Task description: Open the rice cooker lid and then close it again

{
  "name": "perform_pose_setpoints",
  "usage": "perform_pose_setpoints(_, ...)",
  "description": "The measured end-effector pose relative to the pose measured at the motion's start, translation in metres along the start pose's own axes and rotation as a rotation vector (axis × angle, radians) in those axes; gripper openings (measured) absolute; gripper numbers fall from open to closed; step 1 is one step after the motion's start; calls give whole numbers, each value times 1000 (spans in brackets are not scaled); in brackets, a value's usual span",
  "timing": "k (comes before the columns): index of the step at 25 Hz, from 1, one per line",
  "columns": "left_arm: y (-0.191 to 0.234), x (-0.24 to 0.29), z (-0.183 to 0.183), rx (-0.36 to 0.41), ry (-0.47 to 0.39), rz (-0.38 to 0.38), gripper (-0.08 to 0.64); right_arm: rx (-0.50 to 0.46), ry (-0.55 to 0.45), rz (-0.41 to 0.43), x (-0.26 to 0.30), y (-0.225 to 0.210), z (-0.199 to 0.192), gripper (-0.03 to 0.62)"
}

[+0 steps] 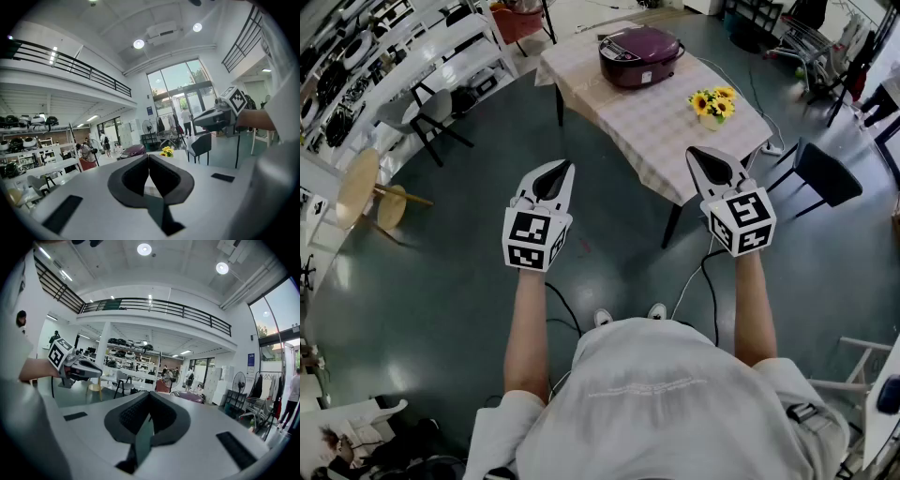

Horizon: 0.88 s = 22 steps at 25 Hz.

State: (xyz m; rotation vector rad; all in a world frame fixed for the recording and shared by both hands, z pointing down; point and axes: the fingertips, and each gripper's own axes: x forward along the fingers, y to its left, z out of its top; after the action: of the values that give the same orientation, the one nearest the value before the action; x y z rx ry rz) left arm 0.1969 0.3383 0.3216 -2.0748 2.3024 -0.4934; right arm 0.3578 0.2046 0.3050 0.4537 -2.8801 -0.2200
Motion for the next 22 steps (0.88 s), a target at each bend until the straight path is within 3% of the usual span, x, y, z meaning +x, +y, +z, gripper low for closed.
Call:
perform_pose_setpoints(3,6,2,-1,-3,2,0,17,9,-1,11,5,2,2,25)
perform_pose_setpoints(7,11,0,-3,-5,4,-1,17,104,20,33,9,4,-2,25)
perform_pose_setpoints(11,19,-1,-8,-10,3,-4,17,140,22,53,16,8,-2,25)
perform_pose_setpoints(18,37,-6,-23,-29,40,-5,15,137,21,81,30,30,5,25)
perform_pose_setpoints(22,46,-17,-28,-50,9,-34,15,115,28,78,41,46,8,25)
